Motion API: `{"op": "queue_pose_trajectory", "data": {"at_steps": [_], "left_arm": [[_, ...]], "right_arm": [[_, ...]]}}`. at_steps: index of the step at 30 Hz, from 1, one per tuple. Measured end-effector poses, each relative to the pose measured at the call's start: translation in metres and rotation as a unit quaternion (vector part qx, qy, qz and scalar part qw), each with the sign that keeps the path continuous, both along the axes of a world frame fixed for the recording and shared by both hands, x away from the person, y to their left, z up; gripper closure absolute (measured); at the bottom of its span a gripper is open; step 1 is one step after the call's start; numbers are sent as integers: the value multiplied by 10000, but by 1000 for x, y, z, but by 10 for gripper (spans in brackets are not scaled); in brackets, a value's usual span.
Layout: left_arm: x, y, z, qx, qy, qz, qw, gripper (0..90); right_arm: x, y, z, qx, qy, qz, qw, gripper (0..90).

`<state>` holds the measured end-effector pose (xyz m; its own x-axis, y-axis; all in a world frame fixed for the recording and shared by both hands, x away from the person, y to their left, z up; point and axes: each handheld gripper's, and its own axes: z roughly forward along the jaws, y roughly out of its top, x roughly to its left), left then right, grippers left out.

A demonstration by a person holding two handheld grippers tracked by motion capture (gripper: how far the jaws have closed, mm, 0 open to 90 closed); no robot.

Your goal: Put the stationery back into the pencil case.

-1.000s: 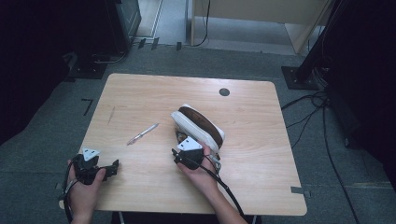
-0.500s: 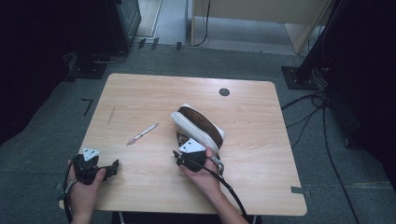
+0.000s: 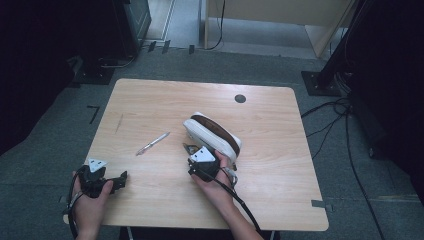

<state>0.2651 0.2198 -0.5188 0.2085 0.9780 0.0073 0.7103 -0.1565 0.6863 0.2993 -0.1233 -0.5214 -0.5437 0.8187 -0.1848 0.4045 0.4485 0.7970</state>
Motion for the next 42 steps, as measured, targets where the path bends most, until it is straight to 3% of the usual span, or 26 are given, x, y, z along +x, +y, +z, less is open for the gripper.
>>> {"op": "queue_pose_trajectory", "data": {"at_steps": [7,9,11,15,18,21,23,30,36,37,38,39,42], "left_arm": [[0,0,0,-1,-2,-1,10000,2],[0,0,0,-1,1,-1,10000,3],[0,0,0,0,2,-3,10000,3],[0,0,0,1,1,-2,10000,3],[0,0,0,1,1,-5,10000,3],[0,0,0,1,1,-6,10000,3],[0,0,0,2,0,-8,10000,2],[0,0,0,1,-2,-11,10000,2],[0,0,0,0,-1,-10,10000,3],[0,0,0,1,0,-10,10000,2],[0,0,0,2,1,-11,10000,2],[0,0,0,1,0,-11,10000,2],[0,0,0,3,1,-11,10000,3]], "right_arm": [[-4,0,-1,-167,-121,77,9998,411],[-7,-1,2,-61,-145,159,9997,411],[-5,-2,3,-67,-288,65,9995,398],[-1,-2,1,-144,-291,-82,9994,362],[2,2,-2,-335,-120,-135,9993,351],[3,1,0,-13,20,-177,9998,352],[6,2,-1,-17,225,-100,9997,361],[7,1,0,50,295,-100,9995,407],[5,1,0,123,349,126,9992,421],[4,1,0,122,366,205,9990,445],[2,0,1,126,417,250,9987,597],[-1,-1,1,145,435,342,9984,646],[-5,-3,0,281,476,370,9978,581]]}}
